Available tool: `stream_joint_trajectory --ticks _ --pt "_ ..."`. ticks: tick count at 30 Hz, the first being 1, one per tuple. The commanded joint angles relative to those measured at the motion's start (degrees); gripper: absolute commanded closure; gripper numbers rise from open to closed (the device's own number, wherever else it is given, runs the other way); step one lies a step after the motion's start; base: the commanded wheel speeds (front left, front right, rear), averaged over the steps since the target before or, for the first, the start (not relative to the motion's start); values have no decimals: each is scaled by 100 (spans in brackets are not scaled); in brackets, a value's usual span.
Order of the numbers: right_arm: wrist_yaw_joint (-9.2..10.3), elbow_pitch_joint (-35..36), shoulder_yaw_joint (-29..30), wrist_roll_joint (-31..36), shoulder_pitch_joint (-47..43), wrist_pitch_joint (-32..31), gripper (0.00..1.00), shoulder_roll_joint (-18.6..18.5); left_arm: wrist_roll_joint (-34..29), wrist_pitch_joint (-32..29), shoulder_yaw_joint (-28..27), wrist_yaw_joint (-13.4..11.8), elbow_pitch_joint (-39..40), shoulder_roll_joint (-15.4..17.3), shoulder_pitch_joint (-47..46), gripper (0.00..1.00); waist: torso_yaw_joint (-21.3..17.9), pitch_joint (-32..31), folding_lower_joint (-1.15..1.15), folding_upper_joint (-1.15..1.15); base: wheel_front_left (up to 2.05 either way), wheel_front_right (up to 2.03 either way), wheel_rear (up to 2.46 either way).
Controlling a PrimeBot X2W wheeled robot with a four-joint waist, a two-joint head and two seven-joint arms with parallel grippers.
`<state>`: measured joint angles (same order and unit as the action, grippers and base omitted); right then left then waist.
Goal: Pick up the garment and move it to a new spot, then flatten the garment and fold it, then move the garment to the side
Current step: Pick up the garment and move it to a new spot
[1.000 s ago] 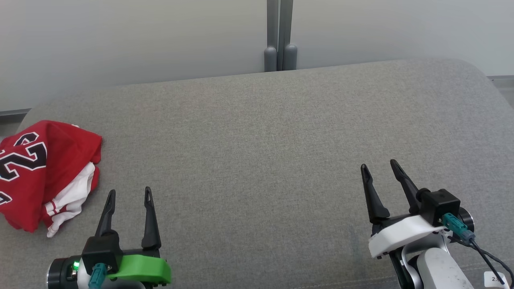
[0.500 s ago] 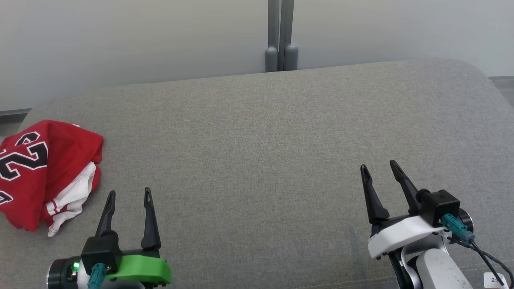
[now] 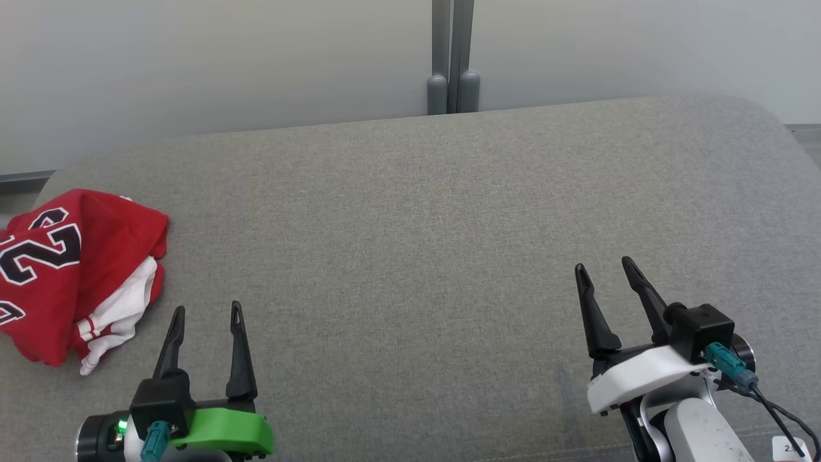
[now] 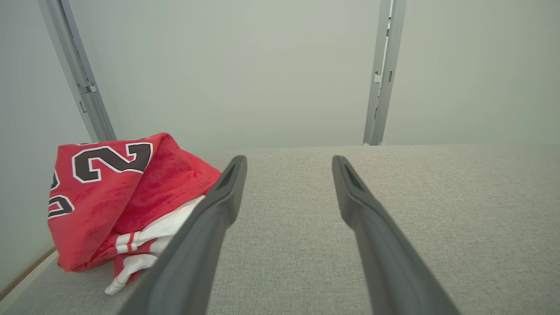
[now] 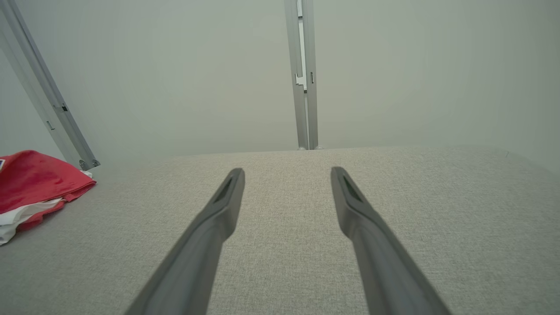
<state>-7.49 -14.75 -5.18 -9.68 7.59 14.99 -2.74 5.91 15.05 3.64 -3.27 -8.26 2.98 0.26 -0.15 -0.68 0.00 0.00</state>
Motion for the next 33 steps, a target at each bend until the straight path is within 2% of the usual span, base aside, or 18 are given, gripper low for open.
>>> stream_joint_trajectory --ticks 1,12,33 --pt "0 19 -11 -12 -47 30 0 -25 -29 20 -13 8 -17 20 -33 0 29 -4 0 0 0 0 0" --pt "0 -12 -40 -47 -47 29 0 -25 -55 20 -8 7 -13 33 -25 0 303 -2 0 0 0 0 0" --pt "0 21 -167 -205 -166 26 0 -25 -46 13 -31 -44 -64 117 73 0 1640 -86 0 0 0 0 0"
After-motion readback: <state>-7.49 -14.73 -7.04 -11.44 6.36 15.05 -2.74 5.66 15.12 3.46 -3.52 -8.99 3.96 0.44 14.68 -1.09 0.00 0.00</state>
